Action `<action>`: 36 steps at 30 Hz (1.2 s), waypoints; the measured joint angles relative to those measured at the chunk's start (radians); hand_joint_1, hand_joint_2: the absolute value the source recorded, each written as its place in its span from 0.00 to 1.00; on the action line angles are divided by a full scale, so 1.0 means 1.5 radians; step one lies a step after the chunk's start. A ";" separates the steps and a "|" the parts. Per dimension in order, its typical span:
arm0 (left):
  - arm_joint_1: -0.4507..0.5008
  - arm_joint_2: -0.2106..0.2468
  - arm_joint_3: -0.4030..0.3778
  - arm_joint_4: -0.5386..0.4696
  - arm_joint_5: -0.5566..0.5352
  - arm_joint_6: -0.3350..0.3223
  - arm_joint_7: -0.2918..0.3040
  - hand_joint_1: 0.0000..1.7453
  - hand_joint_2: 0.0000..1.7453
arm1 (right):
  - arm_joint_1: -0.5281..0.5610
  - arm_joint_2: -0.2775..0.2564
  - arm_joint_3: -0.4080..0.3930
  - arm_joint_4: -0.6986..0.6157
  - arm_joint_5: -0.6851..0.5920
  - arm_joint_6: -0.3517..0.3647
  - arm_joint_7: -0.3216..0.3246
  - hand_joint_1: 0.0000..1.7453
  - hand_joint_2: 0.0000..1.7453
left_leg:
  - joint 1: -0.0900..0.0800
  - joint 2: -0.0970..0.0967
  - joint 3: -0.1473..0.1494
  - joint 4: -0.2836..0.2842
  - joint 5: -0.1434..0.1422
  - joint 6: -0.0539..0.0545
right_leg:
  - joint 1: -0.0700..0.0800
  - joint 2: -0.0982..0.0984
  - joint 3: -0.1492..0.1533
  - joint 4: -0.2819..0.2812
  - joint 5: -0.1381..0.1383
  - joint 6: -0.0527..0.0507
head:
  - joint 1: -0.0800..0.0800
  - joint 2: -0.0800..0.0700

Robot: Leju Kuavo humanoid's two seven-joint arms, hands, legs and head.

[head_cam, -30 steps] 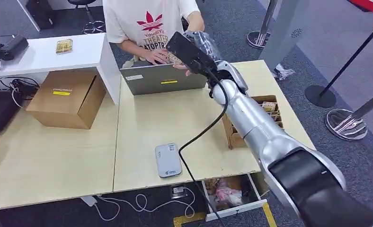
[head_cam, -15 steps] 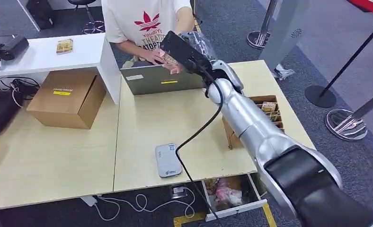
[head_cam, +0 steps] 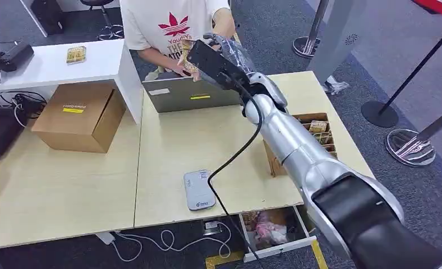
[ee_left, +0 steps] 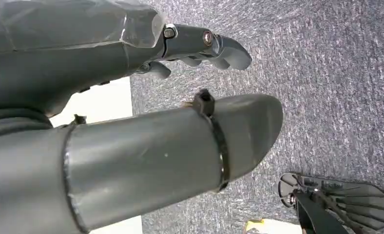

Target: Pass the card to the sensor for recognition and then transmit it.

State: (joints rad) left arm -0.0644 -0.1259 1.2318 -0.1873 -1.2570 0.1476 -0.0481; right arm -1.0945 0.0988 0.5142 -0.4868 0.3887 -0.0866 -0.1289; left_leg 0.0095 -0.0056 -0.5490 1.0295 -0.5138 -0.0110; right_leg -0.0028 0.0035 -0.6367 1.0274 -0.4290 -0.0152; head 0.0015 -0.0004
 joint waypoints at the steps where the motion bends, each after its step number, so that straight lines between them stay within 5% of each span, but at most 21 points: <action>1: 0.000 0.000 0.001 0.000 0.001 0.000 0.001 0.00 0.00 | 0.000 0.002 0.000 0.000 0.000 0.000 0.000 0.00 1.00 | 0.000 0.000 0.000 0.000 0.000 0.000 | 0.000 0.000 0.000 0.000 0.000 0.000 | 0.000 0.000; 22: 0.008 -0.011 0.032 0.000 0.041 0.031 0.010 0.00 0.00 | 0.016 0.001 0.045 -0.023 0.135 -0.029 -0.007 0.00 1.00 | 0.000 0.000 0.000 0.000 0.000 0.000 | 0.000 0.000 0.000 0.000 0.000 0.000 | 0.000 0.000; 36: 0.015 -0.017 0.050 0.000 0.058 0.027 -0.015 0.00 0.00 | 0.072 -0.073 0.090 -0.081 0.224 -0.057 0.022 0.00 1.00 | 0.000 0.000 0.000 0.000 0.000 0.000 | 0.000 0.000 0.000 0.000 0.000 0.000 | 0.000 0.000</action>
State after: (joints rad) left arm -0.0416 -0.1518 1.3062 -0.1869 -1.1704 0.1888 -0.0701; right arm -0.9869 -0.0102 0.6489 -0.6084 0.7247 -0.1716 -0.0966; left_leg 0.0091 -0.0056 -0.5487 1.0297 -0.5139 -0.0110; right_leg -0.0028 0.0035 -0.6369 1.0271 -0.4290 -0.0151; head 0.0015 -0.0004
